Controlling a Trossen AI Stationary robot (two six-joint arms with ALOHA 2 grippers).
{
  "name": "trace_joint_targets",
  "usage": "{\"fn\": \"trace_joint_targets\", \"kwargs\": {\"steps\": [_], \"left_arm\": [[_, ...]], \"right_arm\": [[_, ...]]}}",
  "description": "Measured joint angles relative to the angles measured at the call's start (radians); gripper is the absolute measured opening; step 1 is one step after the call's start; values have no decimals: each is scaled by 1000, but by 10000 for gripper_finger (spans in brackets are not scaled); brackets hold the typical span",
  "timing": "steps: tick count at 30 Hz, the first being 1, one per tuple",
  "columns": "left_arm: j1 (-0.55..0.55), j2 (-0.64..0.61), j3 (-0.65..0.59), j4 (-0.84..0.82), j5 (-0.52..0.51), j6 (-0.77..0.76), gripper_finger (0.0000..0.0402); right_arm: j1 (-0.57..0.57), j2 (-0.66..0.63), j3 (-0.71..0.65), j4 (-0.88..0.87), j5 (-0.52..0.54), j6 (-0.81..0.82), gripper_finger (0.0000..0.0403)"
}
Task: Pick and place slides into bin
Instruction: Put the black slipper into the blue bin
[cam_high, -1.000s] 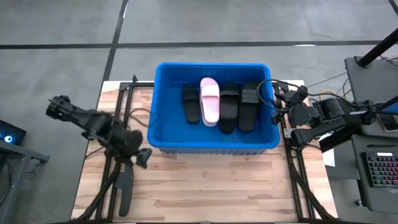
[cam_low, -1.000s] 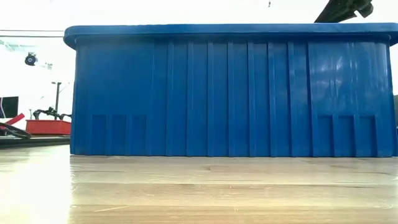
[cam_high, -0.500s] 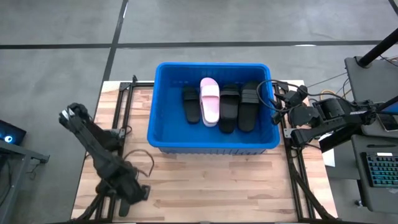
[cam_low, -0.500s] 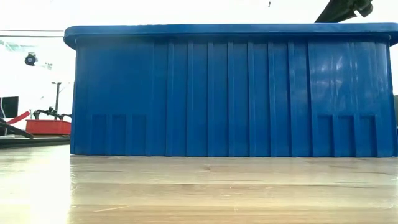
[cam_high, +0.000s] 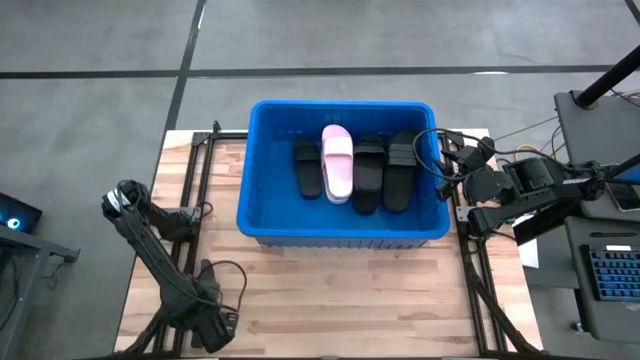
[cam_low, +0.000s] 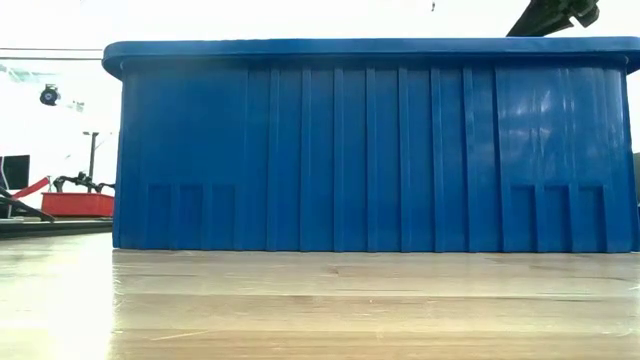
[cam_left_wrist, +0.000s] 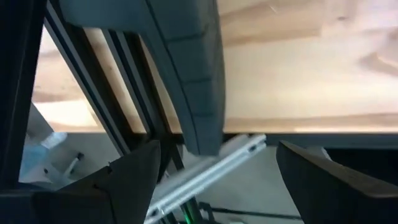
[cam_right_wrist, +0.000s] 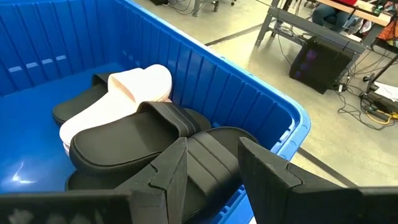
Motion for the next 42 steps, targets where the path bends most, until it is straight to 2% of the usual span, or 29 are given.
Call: {"fn": "trace_joint_targets", "kwargs": {"steps": [7, 15, 18, 20, 26, 33, 36, 39, 42], "left_arm": [[-27, 4, -95, 39, -2, 2, 303], [-31, 2, -220, 250, -16, 31, 292], [-31, 2, -229, 264, -16, 33, 254], [-32, -2, -229, 264, -18, 35, 213], [-39, -3, -229, 268, -36, 65, 46], [-39, -28, -196, 275, -70, 216, 39], [-39, -58, -152, 303, -157, 350, 39], [-36, -96, -94, 396, -367, 516, 39], [-2, -137, -41, 448, -579, 626, 39]], "right_arm": [[0, 0, 0, -2, 0, 0, 132], [0, -2, 0, -8, -1, 0, 132], [0, -2, 0, -9, -1, 0, 132], [0, -2, 0, -10, -1, 0, 132], [0, -2, 0, -10, -1, 0, 132], [0, -2, 0, -10, -1, -42, 132], [0, -2, 0, -9, -1, -42, 132], [0, -2, 0, 3, -8, -41, 132], [0, -2, 0, 49, -81, -52, 132]]}}
